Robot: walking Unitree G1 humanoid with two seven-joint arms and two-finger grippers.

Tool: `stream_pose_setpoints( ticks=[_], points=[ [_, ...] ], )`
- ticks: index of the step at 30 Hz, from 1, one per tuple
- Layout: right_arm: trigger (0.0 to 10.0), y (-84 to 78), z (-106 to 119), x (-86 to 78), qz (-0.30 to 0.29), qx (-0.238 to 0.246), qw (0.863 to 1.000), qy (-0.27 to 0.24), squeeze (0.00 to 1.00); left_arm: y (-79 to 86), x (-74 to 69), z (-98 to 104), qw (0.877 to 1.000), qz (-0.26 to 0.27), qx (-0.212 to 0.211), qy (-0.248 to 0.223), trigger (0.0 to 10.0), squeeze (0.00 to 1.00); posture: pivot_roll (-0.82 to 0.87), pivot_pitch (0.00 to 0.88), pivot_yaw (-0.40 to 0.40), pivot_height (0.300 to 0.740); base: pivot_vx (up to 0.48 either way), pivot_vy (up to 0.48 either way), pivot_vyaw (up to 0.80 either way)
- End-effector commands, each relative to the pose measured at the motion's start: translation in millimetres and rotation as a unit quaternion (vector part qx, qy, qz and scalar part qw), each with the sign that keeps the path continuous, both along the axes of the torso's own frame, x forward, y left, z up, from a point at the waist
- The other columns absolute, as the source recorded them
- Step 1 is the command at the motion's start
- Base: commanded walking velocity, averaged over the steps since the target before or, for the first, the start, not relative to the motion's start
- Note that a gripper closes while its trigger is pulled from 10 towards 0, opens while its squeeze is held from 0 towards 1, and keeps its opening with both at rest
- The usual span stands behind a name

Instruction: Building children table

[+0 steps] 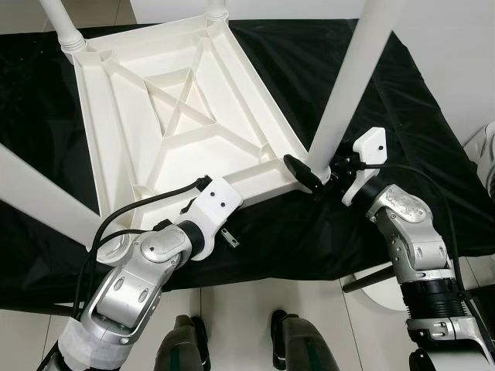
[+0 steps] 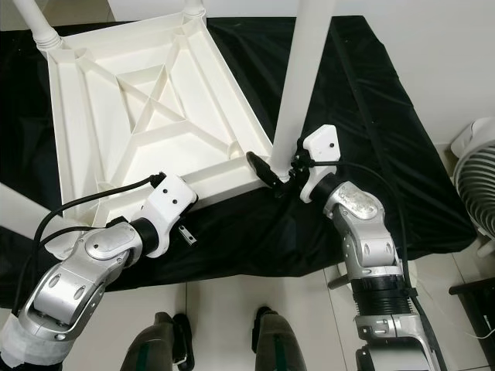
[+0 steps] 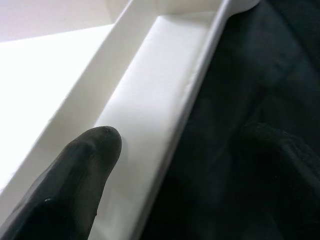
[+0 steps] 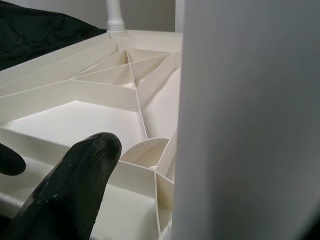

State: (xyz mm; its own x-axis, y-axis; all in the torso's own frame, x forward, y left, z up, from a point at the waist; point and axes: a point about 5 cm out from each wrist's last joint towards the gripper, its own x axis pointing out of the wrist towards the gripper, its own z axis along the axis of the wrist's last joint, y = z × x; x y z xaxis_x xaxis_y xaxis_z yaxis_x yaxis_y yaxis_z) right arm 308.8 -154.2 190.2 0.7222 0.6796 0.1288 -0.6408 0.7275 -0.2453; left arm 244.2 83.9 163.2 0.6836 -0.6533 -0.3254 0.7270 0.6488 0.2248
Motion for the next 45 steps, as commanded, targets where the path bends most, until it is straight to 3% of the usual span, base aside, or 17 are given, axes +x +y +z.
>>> stream_pose_setpoints(
  ticks=[1, 6, 13, 16, 22, 27, 45],
  points=[
    [10.0, 2.0, -3, 1.1, 0.001, -0.005, 1.0, -0.001, 0.0, 1.2, -1.9, -5, 1.0, 0.0, 0.004, 0.014, 10.0, 0.0, -0.07, 0.154, 0.031, 0.74, 0.0, 0.0, 0.0],
    [10.0, -3.1, 5, 13.9, -0.053, 0.017, 0.998, -0.022, 0.0, 3.6, -5.0, -7, 1.0, -0.003, 0.007, 0.024, 10.0, 0.0, -0.07, 0.158, 0.031, 0.74, 0.0, 0.0, 0.0],
    [10.0, 5.5, 5, 17.7, -0.03, 0.017, 0.999, -0.025, 0.0, 5.1, -15.9, -8, 0.998, -0.033, 0.009, 0.047, 10.0, 0.0, -0.07, 0.158, 0.023, 0.74, 0.0, 0.0, 0.0],
    [10.0, 16.1, 9, 24.9, -0.012, 0.021, 0.999, -0.028, 0.0, -0.2, -26.4, -2, 0.996, -0.066, -0.024, 0.062, 10.0, 0.0, -0.06, 0.158, 0.018, 0.74, 0.0, 0.0, 0.0],
    [10.0, 26.4, 12, 32.7, 0.0, 0.022, 0.999, -0.034, 0.0, -2.4, -30.2, 1, 0.994, -0.084, -0.033, 0.065, 10.0, 0.0, -0.05, 0.155, 0.011, 0.74, 0.0, 0.0, 0.0],
    [10.0, 45.2, 15, 43.8, 0.019, 0.027, 0.999, -0.034, 0.0, -3.6, -39.1, 4, 0.988, -0.114, -0.053, 0.087, 10.0, 0.0, -0.04, 0.152, 0.007, 0.74, 0.0, 0.0, 0.0],
    [10.0, 84.5, 7, 50.2, 0.081, 0.03, 0.996, -0.014, 0.0, -2.7, -39.1, 4, 0.986, -0.106, -0.075, 0.11, 10.0, 0.0, -0.04, 0.147, -0.001, 0.74, 0.0, 0.0, 0.0]
  ],
)
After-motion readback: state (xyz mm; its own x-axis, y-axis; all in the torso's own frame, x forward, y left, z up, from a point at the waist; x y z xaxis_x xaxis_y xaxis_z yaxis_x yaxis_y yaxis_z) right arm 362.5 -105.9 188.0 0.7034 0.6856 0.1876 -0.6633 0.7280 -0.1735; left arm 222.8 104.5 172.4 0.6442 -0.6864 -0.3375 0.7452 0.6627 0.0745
